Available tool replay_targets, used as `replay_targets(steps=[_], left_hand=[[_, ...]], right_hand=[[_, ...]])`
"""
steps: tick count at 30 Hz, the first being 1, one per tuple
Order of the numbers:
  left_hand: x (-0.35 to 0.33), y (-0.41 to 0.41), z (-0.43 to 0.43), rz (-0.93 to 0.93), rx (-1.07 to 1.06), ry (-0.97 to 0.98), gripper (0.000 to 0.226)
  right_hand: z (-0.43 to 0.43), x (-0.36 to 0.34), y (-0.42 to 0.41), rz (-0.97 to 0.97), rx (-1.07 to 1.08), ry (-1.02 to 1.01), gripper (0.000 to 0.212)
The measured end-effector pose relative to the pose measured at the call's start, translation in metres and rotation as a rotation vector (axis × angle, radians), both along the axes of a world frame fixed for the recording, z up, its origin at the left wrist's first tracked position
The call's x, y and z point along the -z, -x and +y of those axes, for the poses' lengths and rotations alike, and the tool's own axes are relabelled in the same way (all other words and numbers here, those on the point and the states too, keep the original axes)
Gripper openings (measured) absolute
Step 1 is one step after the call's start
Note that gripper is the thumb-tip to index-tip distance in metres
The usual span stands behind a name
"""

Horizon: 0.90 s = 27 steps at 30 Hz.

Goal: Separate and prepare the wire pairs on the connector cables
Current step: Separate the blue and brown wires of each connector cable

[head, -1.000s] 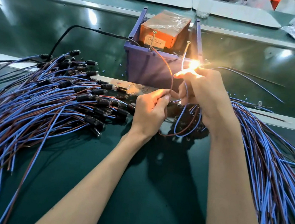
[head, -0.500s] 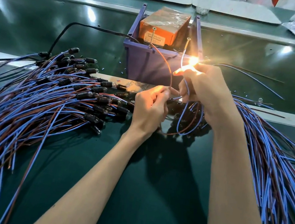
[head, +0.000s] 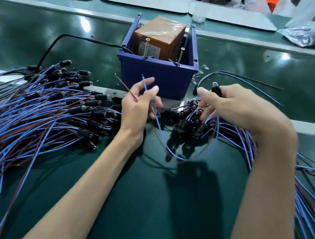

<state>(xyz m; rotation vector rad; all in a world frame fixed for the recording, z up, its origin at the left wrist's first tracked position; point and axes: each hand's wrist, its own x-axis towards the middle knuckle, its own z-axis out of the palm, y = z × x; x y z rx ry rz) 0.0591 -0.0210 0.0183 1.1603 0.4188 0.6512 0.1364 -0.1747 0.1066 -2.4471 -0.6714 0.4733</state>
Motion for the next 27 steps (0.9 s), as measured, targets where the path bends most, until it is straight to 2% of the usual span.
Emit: replay_targets(steps=[4,8,10,11,12,14,16,17,19,22,24,27], left_hand=[[-0.01,0.008,0.003,0.017,0.19,0.048,0.018],[-0.019,0.024,-0.006,0.179,0.51,0.073,0.039],[-0.022,0.033,-0.022,0.242,0.822,0.034,0.032],[-0.023,0.038,-0.032,0.253,1.024,-0.02,0.028],[-0.024,0.042,-0.041,0.267,1.228,-0.111,0.036],[-0.024,0.048,-0.05,0.269,1.554,-0.269,0.067],[-0.025,0.048,-0.05,0.311,1.67,-0.302,0.075],[-0.027,0.048,-0.048,0.336,1.634,-0.29,0.069],[-0.027,0.046,-0.046,0.345,1.412,-0.294,0.053],[-0.016,0.04,-0.042,0.196,0.804,-0.556,0.029],[0.001,0.038,-0.036,0.1,0.425,-0.751,0.029],[0.016,0.037,-0.029,0.051,0.189,-0.788,0.038]], right_hand=[[-0.027,-0.003,-0.013,-0.112,0.156,0.01,0.038],[-0.05,-0.003,-0.022,-0.116,0.344,-0.125,0.025],[-0.052,-0.007,-0.021,-0.271,0.432,-0.134,0.017],[-0.051,-0.009,-0.021,-0.352,0.452,-0.123,0.022],[-0.049,-0.011,-0.019,-0.413,0.455,-0.129,0.028],[-0.043,-0.013,-0.014,-0.501,0.413,-0.147,0.037],[-0.038,-0.011,-0.013,-0.529,0.334,-0.13,0.041],[-0.035,-0.01,-0.012,-0.507,0.286,-0.114,0.042],[-0.029,-0.009,-0.01,-0.408,0.153,-0.072,0.047],[-0.017,-0.004,-0.007,-0.236,-0.073,0.095,0.065],[-0.011,0.003,-0.006,-0.14,-0.152,0.233,0.074],[-0.003,0.007,-0.005,-0.081,-0.182,0.293,0.075]])
